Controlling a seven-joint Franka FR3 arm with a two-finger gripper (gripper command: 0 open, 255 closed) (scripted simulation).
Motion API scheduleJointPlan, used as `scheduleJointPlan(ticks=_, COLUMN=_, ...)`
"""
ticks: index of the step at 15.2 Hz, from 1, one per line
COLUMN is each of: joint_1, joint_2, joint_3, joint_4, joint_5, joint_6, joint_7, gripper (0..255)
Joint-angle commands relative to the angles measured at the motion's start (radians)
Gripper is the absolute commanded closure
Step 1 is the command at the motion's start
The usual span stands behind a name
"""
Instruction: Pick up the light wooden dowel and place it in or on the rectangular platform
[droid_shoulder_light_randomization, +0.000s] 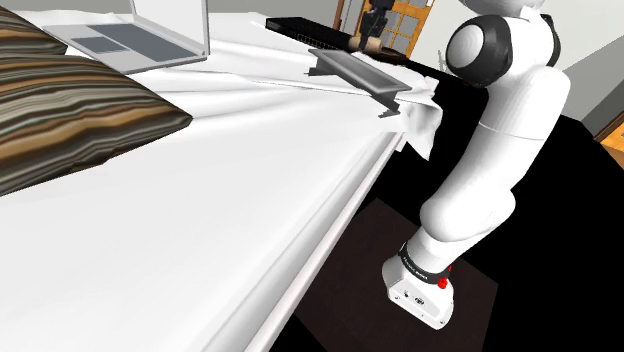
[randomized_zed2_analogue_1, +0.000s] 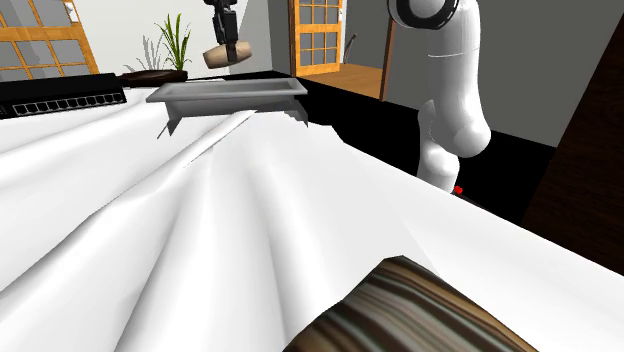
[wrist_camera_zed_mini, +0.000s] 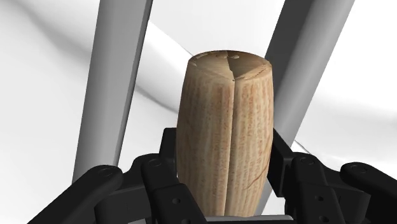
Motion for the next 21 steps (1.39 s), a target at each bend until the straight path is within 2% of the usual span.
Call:
scheduleJointPlan(ticks=1, joint_1=0.002, joint_2=-0.018, joint_3=0.000, joint_4=-0.053, joint_5=-0.004, joint_6=0.036, joint_7=-0.003, gripper=255)
scheduleJointPlan(ticks=7, joint_1=0.009, joint_2=-0.058, joint_3=0.002, joint_4=-0.192, joint_5=-0.011, joint_6=0.135, joint_7=-0.007, gripper=255)
scheduleJointPlan(ticks=14, joint_1=0.009, joint_2=-0.058, joint_3=0.002, joint_4=-0.192, joint_5=-0.011, joint_6=0.135, joint_7=-0.007, gripper=255)
scheduleJointPlan(ticks=15, joint_1=0.009, joint_2=-0.058, joint_3=0.002, joint_4=-0.192, joint_5=-0.011, joint_6=0.135, joint_7=-0.007, gripper=0)
scheduleJointPlan(ticks=20, joint_1=0.009, joint_2=-0.058, joint_3=0.002, joint_4=-0.192, joint_5=-0.011, joint_6=0.135, joint_7=-0.007, gripper=0)
scheduleJointPlan(ticks=21, joint_1=0.005, joint_2=-0.041, joint_3=0.000, joint_4=-0.134, joint_5=-0.008, joint_6=0.094, joint_7=-0.007, gripper=0)
